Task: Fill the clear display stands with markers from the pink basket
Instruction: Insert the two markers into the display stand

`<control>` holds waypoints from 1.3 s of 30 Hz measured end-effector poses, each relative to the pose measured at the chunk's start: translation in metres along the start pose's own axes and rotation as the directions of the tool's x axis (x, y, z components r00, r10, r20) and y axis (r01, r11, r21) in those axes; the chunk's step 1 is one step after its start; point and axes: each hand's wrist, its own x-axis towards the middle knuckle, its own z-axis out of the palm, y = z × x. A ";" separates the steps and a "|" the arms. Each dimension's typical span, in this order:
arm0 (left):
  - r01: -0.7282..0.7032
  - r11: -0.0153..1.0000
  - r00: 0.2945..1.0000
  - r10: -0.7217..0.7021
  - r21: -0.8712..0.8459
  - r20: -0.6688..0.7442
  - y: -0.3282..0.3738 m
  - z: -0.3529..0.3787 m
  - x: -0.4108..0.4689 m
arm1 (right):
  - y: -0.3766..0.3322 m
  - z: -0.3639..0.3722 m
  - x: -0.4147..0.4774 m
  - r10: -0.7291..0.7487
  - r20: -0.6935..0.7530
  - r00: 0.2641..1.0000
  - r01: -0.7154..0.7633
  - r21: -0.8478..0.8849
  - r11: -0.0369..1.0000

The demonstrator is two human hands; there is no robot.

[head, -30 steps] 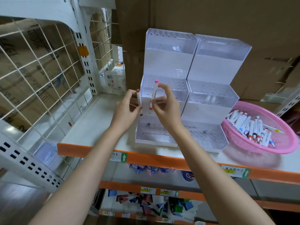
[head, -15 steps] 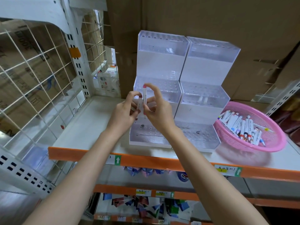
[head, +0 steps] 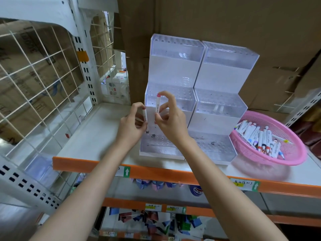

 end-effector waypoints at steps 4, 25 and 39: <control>-0.067 0.994 0.994 0.060 0.082 0.087 0.005 0.006 0.000 | 0.001 0.003 0.000 -0.019 -0.028 0.999 0.020 0.013 1.000; -0.287 0.842 0.951 0.193 0.457 0.242 0.001 -0.033 -0.001 | 0.001 0.011 -0.005 0.017 0.018 1.000 -0.016 -0.031 0.999; -0.311 0.773 0.943 0.181 0.552 0.278 -0.001 -0.037 -0.005 | 0.004 0.015 -0.015 0.051 0.076 0.996 -0.034 -0.214 0.976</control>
